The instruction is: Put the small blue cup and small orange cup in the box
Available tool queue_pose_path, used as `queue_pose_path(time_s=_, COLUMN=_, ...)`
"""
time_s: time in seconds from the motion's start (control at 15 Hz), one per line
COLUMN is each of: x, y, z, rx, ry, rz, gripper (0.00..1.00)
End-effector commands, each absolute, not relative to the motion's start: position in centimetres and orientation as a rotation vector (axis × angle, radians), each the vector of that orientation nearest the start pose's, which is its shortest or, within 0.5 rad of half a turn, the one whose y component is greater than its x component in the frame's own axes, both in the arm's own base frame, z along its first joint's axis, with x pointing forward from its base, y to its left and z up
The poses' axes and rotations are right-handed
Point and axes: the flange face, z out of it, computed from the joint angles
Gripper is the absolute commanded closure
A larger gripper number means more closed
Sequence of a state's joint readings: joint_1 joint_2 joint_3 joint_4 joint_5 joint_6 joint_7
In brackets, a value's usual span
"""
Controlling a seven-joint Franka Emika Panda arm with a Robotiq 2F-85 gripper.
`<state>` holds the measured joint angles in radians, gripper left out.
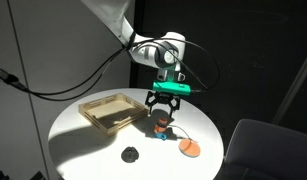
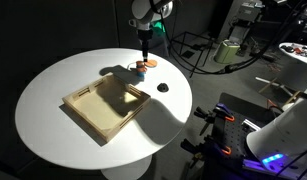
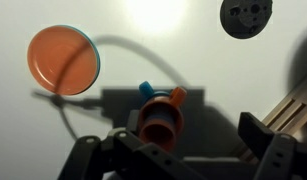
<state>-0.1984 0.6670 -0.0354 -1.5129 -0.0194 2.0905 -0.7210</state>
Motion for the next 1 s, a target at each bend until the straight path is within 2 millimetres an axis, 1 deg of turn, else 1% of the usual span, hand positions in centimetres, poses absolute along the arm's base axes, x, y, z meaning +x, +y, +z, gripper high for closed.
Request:
queue_pose_path(time_s=0.0, x=70.0, y=-17.4, z=27.0, rx=-3.043, ry=-0.814, rz=0.119, gripper=0.0)
queue_pose_path(time_s=0.27, x=70.7, y=-18.5, z=26.0, rx=-3.047, ry=-0.792, rz=0.112, gripper=0.0)
queue_pose_path(time_s=0.47, x=71.1, y=-18.9, z=25.1, rx=-3.042, ry=-0.788, rz=0.119, gripper=0.0)
queue_pose_path(time_s=0.73, x=72.0, y=-18.2, z=24.5, rx=-3.025, ry=-0.816, rz=0.111, gripper=0.0)
queue_pose_path(time_s=0.93, x=72.7, y=-17.3, z=24.6, rx=-3.003, ry=-0.834, rz=0.098, gripper=0.0)
